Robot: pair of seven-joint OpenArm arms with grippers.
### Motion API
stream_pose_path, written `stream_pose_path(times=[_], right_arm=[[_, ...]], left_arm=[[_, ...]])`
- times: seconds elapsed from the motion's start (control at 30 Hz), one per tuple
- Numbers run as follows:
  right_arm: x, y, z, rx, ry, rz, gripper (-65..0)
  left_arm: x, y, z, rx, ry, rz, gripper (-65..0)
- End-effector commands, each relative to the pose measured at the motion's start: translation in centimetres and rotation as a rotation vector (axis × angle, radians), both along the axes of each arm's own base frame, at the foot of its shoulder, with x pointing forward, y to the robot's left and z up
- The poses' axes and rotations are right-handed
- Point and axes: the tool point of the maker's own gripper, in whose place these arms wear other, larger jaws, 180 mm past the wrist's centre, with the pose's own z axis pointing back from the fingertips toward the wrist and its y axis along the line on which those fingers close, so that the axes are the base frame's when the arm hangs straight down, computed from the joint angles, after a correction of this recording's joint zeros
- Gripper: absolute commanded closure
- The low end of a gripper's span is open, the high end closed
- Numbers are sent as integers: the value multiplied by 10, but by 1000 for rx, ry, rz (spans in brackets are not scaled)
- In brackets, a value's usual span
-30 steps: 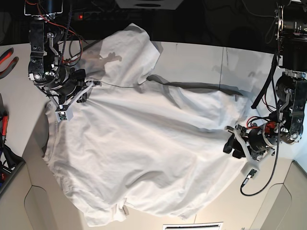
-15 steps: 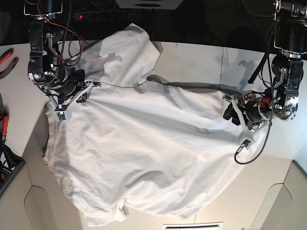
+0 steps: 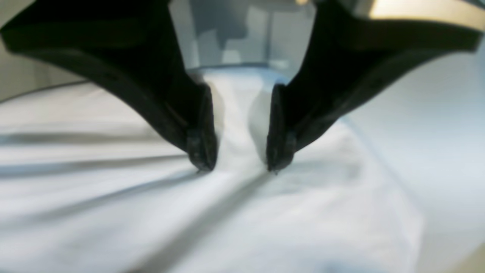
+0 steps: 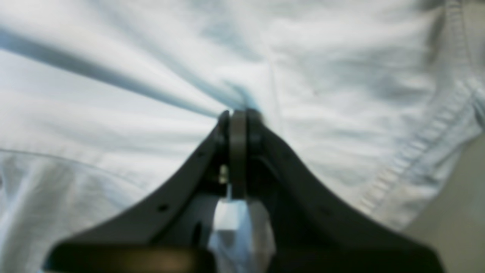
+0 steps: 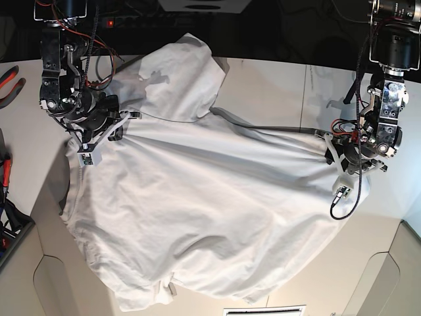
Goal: Layout the t-shirt on the table in an organized manner, then fold the t-shirt properly
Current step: 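Release the shirt with the right gripper and move it to the shoulder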
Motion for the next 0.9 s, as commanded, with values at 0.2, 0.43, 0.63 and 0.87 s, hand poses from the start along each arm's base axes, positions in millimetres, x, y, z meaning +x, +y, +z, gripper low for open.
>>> stream_pose_path(times=[0.2, 0.43, 0.63, 0.87], right_arm=[[5, -8, 5, -35, -15, -3, 0], [6, -4, 11, -23, -15, 2, 0], [25, 2, 56, -37, -131, 30, -46], [45, 3, 132, -129, -344, 65, -102]], left_arm=[[8, 35, 19, 87, -27, 42, -236], [7, 21, 17, -16, -14, 16, -236], [7, 20, 17, -21, -14, 13, -236], [7, 20, 17, -20, -14, 14, -236]])
